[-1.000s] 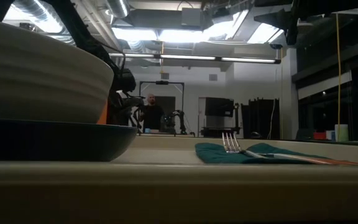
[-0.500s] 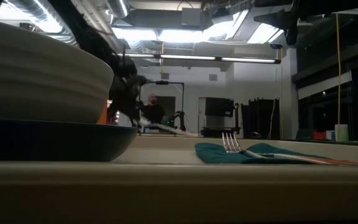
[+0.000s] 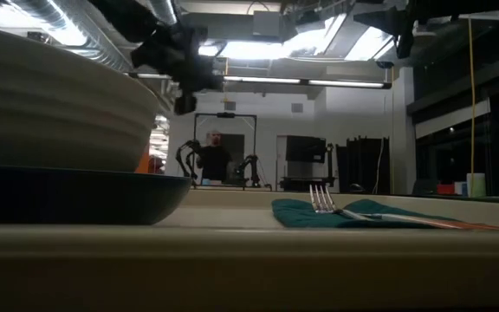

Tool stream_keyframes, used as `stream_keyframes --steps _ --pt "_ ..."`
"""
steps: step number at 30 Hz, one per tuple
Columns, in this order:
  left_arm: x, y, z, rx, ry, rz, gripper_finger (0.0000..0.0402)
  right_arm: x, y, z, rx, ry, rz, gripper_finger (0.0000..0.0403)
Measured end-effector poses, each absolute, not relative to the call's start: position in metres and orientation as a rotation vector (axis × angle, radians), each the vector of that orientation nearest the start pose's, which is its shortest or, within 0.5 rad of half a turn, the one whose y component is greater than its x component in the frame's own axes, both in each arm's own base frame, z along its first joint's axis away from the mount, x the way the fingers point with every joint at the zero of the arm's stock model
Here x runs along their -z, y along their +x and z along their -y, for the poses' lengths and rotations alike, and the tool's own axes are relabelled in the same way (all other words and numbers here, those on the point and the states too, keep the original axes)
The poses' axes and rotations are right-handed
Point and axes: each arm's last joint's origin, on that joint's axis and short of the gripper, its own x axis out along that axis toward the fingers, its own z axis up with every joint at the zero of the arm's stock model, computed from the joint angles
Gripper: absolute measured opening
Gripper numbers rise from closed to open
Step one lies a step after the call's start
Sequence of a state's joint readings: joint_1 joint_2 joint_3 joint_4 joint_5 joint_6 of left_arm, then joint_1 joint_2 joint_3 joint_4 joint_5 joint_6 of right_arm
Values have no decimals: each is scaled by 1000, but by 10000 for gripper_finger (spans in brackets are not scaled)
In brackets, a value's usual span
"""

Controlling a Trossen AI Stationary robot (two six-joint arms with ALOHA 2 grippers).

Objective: Set up tray
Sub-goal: Put the orange spoon to the left of the orange fork on the dark blue napkin on the gray serving tray

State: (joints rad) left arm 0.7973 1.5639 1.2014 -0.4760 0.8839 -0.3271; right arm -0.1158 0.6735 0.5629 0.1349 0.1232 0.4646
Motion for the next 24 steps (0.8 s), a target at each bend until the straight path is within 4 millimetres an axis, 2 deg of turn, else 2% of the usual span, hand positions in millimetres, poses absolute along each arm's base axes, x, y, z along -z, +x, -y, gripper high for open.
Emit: stream_keyframes --steps 5,9,14,20,24 --pt "-288 269 -190 195 -905 -583 2 -305 159 22 215 462 95 163" --pt "-289 285 -166 341 -886 -613 2 -305 159 22 214 459 96 163" --pt "-290 298 -142 414 -843 -644 2 -305 159 22 212 459 96 163" --pt "-278 317 -115 469 -833 -719 2 -305 159 22 212 461 97 163" --pt "-262 332 -96 499 -815 -787 2 -305 159 22 212 464 98 163"
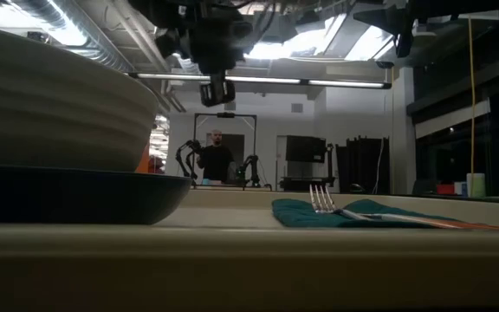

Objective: Set up tray
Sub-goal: Put the orange spoon to the left of the orange fork on the dark blue napkin on the gray serving tray

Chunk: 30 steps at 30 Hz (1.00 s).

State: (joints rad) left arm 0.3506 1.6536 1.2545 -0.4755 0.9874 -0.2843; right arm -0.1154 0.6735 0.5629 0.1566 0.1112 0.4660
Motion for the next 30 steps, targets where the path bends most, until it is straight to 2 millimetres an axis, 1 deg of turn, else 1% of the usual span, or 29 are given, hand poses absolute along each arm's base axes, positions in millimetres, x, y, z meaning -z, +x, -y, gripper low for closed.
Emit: stream_keyframes --steps 3,5,7,11,15,21,24,30 --pt "-248 342 -85 493 -802 -838 2 -305 159 22 212 464 98 163" --pt "-238 348 -82 478 -801 -870 2 -305 159 22 212 464 97 163" --pt "-233 357 -81 469 -782 -883 2 -305 159 22 212 464 97 163" --pt "-231 377 -82 497 -735 -873 2 -305 159 22 212 465 97 163" --pt "-230 393 -85 521 -688 -927 2 -305 159 22 212 488 98 163" --pt "-217 403 -90 481 -594 -1126 2 -304 159 22 213 490 94 163" --pt "-211 410 -91 478 -578 -1141 2 -304 159 22 215 487 87 163" --pt "-205 414 -87 457 -553 -1174 2 -302 159 22 220 483 68 163"
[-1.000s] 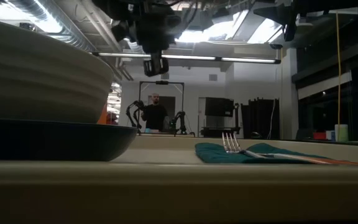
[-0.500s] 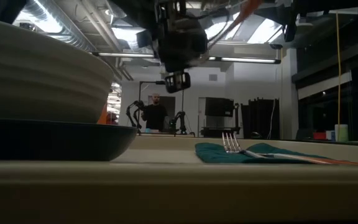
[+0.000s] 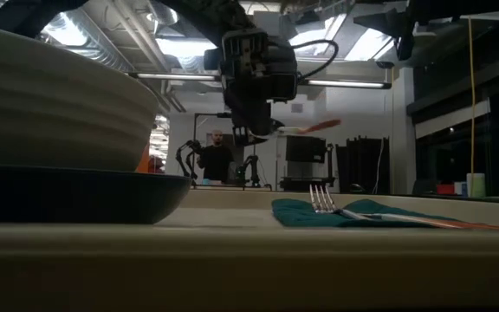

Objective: Set up tray
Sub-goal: Put the orange spoon to the left of the orange fork on the dark blue napkin on the gray serving tray

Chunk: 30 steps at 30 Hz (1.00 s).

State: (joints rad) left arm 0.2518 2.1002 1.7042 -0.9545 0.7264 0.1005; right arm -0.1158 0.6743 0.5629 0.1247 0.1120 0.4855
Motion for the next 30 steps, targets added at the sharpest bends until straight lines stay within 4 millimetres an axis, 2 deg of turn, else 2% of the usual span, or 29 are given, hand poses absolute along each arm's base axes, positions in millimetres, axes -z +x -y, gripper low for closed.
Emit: stream_keyframes --steps 6,9,15,30 --pt "-205 417 -70 496 -506 -1177 2 -302 159 22 233 459 68 163" --pt "-199 421 -64 504 -496 -1186 2 -301 159 22 247 461 66 163" --pt "-182 429 -60 492 -524 -1203 2 -301 159 22 249 464 58 163" --pt "-183 438 -53 511 -500 -1135 2 -300 159 23 253 464 53 163"
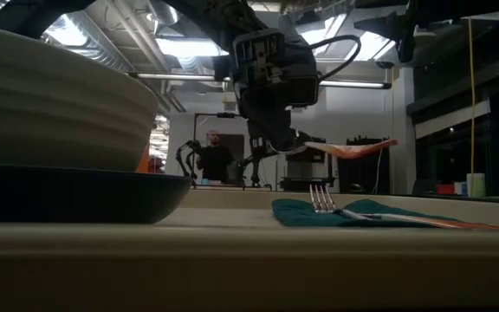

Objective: Set up tray
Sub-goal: Put the orange spoon to the left of the orange fork on the dark blue napkin on the gray serving tray

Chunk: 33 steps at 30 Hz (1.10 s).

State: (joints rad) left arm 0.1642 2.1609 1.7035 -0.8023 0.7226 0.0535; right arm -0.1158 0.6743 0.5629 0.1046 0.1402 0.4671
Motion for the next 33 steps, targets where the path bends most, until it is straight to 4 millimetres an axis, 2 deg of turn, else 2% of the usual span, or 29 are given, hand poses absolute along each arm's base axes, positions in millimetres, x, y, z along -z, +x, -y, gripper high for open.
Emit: stream_keyframes --steps 3,9,22,33 --pt "-178 442 -53 513 -502 -1120 2 -300 159 23 253 465 51 163" --pt "-154 445 -54 505 -538 -1177 2 -300 159 23 253 468 55 163" --pt "-140 450 -43 527 -529 -1193 2 -300 159 23 252 468 55 163" --pt "-136 451 -47 516 -538 -1184 2 -300 159 23 252 468 55 163"
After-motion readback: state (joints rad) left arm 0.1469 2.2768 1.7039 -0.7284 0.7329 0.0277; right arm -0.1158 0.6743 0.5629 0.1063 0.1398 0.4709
